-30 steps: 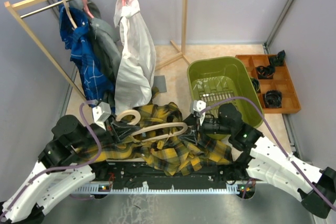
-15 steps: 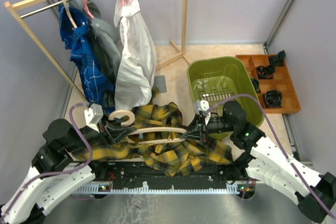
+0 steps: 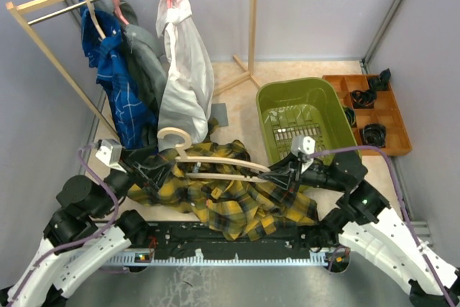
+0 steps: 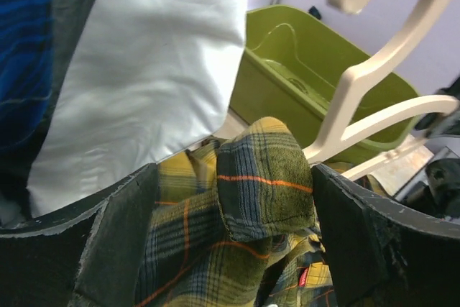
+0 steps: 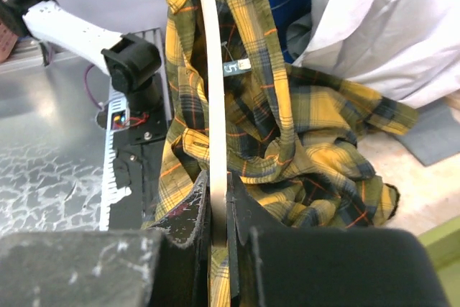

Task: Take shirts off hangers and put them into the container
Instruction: Remove the shirt from the hanger.

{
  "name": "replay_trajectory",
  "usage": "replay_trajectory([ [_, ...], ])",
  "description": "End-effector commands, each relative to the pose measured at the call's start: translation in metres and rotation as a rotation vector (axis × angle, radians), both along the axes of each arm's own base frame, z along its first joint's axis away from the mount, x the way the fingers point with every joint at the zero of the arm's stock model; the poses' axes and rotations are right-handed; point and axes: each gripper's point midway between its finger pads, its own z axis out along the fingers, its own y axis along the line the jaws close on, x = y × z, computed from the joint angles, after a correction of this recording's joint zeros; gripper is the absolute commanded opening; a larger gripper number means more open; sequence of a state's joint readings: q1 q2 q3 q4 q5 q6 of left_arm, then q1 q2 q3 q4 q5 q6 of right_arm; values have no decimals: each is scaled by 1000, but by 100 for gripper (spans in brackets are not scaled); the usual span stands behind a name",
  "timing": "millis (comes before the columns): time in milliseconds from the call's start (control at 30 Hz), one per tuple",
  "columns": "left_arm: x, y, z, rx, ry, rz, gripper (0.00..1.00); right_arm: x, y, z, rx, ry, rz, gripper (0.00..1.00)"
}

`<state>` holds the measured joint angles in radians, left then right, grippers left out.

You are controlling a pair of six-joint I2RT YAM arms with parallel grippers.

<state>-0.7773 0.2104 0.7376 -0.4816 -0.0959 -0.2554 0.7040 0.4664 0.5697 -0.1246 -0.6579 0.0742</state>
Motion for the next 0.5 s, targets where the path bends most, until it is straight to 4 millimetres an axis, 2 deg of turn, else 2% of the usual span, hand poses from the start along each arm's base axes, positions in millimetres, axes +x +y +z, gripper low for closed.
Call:
replay_trajectory([
  [0,13,15,-14,-13,39,120,92,1,-17,50,90,-102,-97,0],
  [200,24,6,-39,55,104,130,93,-8,-25,63,118,-125,-97,0],
  [300,29,8,-48,97,147,163,88,-8,-30,68,127,-129,-124,0],
  [367,31,12,-51,107,166,190,81,-7,-36,70,132,-131,-157,0],
  [467,33,19,-51,104,166,226,59,-3,-45,74,138,-141,-216,0],
])
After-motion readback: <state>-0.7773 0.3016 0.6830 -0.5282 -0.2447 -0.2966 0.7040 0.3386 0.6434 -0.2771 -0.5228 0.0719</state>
